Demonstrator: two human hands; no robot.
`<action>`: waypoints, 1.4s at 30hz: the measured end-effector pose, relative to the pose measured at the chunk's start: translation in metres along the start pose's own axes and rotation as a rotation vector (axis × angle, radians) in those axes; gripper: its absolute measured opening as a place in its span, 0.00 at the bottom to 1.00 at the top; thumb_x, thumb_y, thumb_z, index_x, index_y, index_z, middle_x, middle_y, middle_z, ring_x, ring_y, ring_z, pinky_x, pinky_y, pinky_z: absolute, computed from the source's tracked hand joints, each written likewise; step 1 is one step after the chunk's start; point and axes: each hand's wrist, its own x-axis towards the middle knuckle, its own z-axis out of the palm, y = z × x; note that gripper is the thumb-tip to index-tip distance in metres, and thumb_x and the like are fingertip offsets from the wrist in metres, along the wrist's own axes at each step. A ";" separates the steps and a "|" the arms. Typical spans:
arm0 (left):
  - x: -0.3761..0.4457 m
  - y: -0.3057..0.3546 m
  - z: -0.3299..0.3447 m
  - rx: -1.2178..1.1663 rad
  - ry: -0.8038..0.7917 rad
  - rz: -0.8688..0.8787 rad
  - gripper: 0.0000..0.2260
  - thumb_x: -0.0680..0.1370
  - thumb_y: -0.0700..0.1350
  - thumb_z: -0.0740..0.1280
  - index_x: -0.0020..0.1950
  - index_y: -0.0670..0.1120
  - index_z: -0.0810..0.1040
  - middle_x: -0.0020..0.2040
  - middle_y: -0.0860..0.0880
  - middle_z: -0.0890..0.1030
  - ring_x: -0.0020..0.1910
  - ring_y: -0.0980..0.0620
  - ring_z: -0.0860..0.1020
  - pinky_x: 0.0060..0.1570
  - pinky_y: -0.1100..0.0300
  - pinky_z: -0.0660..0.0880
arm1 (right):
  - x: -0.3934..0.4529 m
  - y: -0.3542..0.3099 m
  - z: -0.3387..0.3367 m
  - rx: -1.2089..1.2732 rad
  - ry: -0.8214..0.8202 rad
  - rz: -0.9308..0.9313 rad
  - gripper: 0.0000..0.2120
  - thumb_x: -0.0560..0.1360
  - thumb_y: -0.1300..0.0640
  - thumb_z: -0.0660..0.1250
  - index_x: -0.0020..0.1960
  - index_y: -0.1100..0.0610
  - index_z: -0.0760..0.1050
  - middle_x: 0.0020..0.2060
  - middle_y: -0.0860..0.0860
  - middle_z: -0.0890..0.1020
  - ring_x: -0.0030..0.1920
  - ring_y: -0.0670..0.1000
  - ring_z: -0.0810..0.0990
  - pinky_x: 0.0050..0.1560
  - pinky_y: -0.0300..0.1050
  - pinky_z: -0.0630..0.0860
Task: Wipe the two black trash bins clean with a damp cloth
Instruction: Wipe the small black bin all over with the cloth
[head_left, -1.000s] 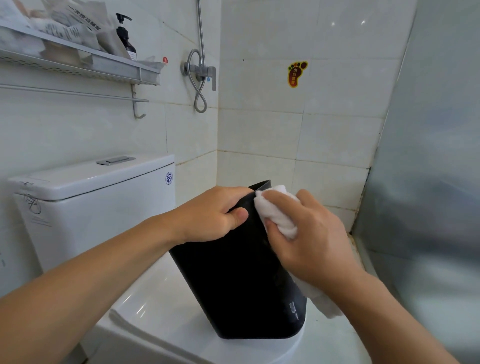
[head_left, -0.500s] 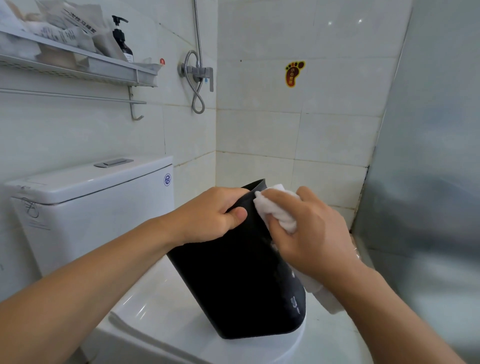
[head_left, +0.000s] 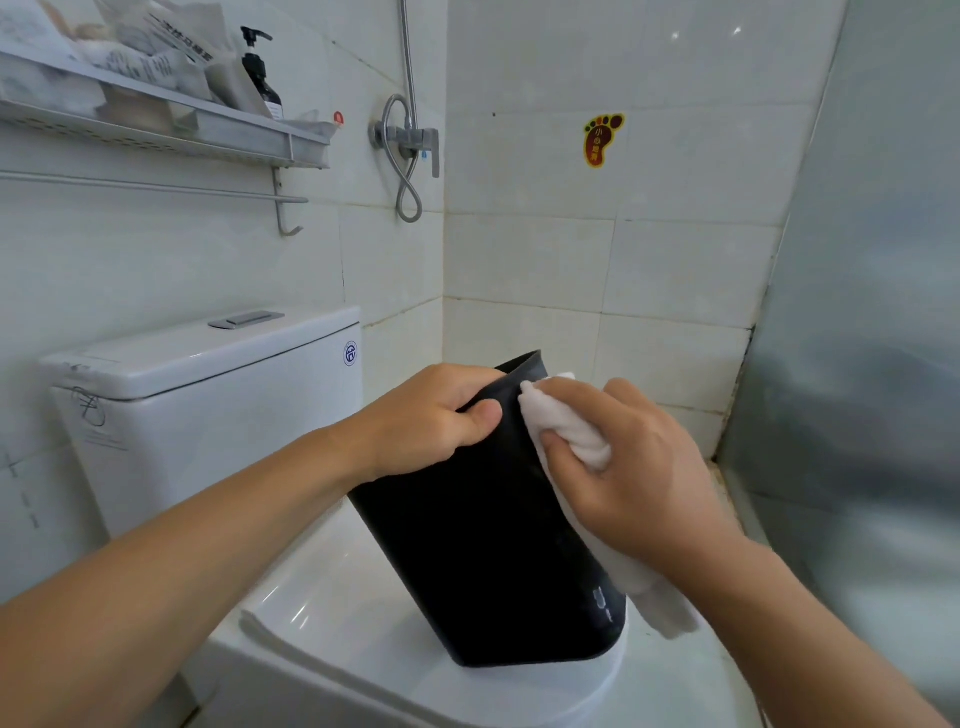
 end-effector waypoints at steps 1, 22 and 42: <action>-0.001 0.002 -0.002 -0.042 -0.007 -0.002 0.13 0.83 0.48 0.61 0.54 0.39 0.80 0.48 0.37 0.82 0.46 0.40 0.79 0.52 0.41 0.76 | 0.000 0.000 0.002 0.016 0.006 0.036 0.19 0.76 0.44 0.63 0.67 0.34 0.74 0.40 0.44 0.74 0.38 0.48 0.77 0.37 0.50 0.77; 0.005 0.000 -0.012 0.073 0.125 -0.076 0.31 0.81 0.64 0.54 0.52 0.35 0.77 0.45 0.39 0.80 0.45 0.47 0.74 0.57 0.33 0.75 | 0.010 -0.011 0.026 0.061 0.047 0.119 0.20 0.76 0.40 0.60 0.67 0.36 0.73 0.41 0.45 0.75 0.40 0.50 0.76 0.40 0.53 0.78; -0.003 -0.001 -0.011 -0.036 -0.006 -0.064 0.31 0.85 0.67 0.51 0.32 0.46 0.70 0.32 0.49 0.68 0.34 0.53 0.67 0.45 0.46 0.68 | 0.028 0.015 0.023 0.274 0.037 0.219 0.09 0.78 0.50 0.69 0.58 0.40 0.79 0.44 0.39 0.84 0.47 0.41 0.81 0.49 0.46 0.79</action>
